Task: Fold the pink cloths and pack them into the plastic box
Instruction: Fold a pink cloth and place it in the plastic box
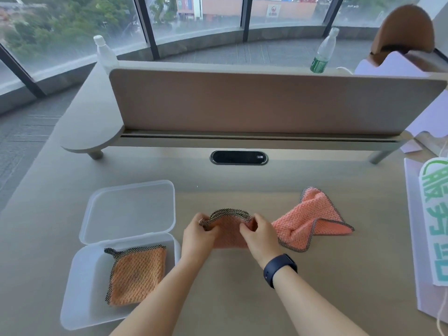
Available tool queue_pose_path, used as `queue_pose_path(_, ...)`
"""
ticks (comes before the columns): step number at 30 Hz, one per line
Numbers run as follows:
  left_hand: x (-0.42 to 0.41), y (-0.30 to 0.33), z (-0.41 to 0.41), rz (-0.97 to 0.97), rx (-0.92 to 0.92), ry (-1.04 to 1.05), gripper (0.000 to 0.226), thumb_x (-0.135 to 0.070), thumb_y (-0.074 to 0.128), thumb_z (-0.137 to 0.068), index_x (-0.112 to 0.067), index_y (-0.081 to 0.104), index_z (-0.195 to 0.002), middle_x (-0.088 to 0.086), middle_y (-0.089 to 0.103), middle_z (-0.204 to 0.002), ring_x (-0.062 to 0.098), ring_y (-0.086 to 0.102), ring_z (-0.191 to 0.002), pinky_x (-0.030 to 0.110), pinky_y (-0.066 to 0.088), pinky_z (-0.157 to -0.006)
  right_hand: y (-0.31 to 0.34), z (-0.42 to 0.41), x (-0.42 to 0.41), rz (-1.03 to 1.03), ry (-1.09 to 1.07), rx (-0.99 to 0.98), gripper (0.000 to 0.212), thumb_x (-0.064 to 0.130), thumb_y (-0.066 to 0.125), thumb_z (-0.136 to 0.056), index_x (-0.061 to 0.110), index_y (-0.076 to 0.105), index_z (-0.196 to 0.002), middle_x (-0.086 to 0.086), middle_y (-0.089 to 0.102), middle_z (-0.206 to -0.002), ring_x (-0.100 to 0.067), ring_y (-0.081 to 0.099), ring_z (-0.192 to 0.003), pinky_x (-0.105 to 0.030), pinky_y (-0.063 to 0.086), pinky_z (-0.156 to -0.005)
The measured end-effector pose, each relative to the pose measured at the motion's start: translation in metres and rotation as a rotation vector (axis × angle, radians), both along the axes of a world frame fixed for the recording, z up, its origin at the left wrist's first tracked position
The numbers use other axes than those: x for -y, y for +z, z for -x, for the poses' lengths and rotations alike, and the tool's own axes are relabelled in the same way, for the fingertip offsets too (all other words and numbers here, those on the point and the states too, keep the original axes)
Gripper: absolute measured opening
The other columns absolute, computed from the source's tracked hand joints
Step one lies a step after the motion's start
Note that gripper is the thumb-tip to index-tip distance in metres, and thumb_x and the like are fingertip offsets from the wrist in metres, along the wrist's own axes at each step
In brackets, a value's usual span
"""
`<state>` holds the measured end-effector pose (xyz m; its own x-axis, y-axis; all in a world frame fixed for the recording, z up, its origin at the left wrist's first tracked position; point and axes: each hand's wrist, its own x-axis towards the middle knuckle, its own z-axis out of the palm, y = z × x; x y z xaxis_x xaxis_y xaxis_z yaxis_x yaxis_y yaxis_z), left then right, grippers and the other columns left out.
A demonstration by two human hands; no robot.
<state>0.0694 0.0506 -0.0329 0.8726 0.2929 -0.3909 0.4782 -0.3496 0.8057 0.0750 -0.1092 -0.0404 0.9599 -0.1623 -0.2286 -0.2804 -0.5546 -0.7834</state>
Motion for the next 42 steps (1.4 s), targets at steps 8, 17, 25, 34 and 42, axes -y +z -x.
queue_pose_path(8, -0.093, 0.06, 0.042, 0.163, 0.231, 0.148, 0.007, -0.008, 0.068, -0.084, -0.012, 0.064, -0.087, 0.012, 0.07, -0.084, 0.016, 0.061, -0.071, 0.026, 0.05, -0.062, 0.054, 0.016, -0.07, -0.147, 0.224, 0.09, 0.017, 0.029, 0.068, -0.081, 0.021, 0.055, -0.073, 0.009, 0.055, -0.062, -0.002, 0.049, -0.057, -0.014, 0.037, -0.054)
queue_pose_path(17, -0.187, 0.036, 0.086, 0.004, 0.051, 0.208, 0.011, -0.018, 0.071, -0.08, -0.012, 0.064, -0.073, 0.009, 0.07, -0.077, 0.023, 0.065, -0.072, 0.047, 0.053, -0.07, 0.055, 0.036, -0.165, 0.134, 0.531, -0.002, 0.021, 0.027, 0.055, -0.086, 0.016, 0.047, -0.071, -0.002, 0.053, -0.065, -0.025, 0.05, -0.062, -0.032, 0.035, -0.055)
queue_pose_path(25, -0.196, 0.015, 0.09, -0.181, -0.096, 0.191, 0.011, -0.025, 0.066, -0.08, -0.018, 0.062, -0.072, -0.003, 0.067, -0.071, 0.016, 0.063, -0.072, 0.033, 0.048, -0.066, 0.029, 0.042, -0.195, 0.412, 0.688, -0.091, 0.013, 0.026, 0.049, -0.09, 0.017, 0.044, -0.083, -0.012, 0.062, -0.087, -0.031, 0.053, -0.073, -0.03, 0.038, -0.061)
queue_pose_path(34, -0.202, 0.011, 0.106, -0.424, 0.005, 0.005, 0.049, -0.023, 0.068, -0.08, -0.026, 0.047, -0.124, -0.006, 0.05, -0.116, 0.015, 0.058, -0.093, 0.03, 0.046, -0.07, 0.024, 0.062, -0.187, 0.501, 0.908, 0.156, 0.017, 0.01, 0.05, -0.086, 0.014, 0.05, -0.102, -0.006, 0.049, -0.106, -0.028, 0.051, -0.097, -0.039, 0.049, -0.069)
queue_pose_path(42, -0.208, 0.007, 0.111, -0.688, -0.094, -0.547, 0.055, -0.034, 0.068, -0.075, -0.032, 0.051, -0.127, -0.009, 0.047, -0.127, 0.017, 0.041, -0.113, 0.03, 0.045, -0.089, 0.019, 0.065, -0.189, 0.708, 1.124, 0.104, 0.027, 0.009, 0.06, -0.082, 0.008, 0.052, -0.108, -0.014, 0.048, -0.114, -0.031, 0.05, -0.103, -0.04, 0.043, -0.086)
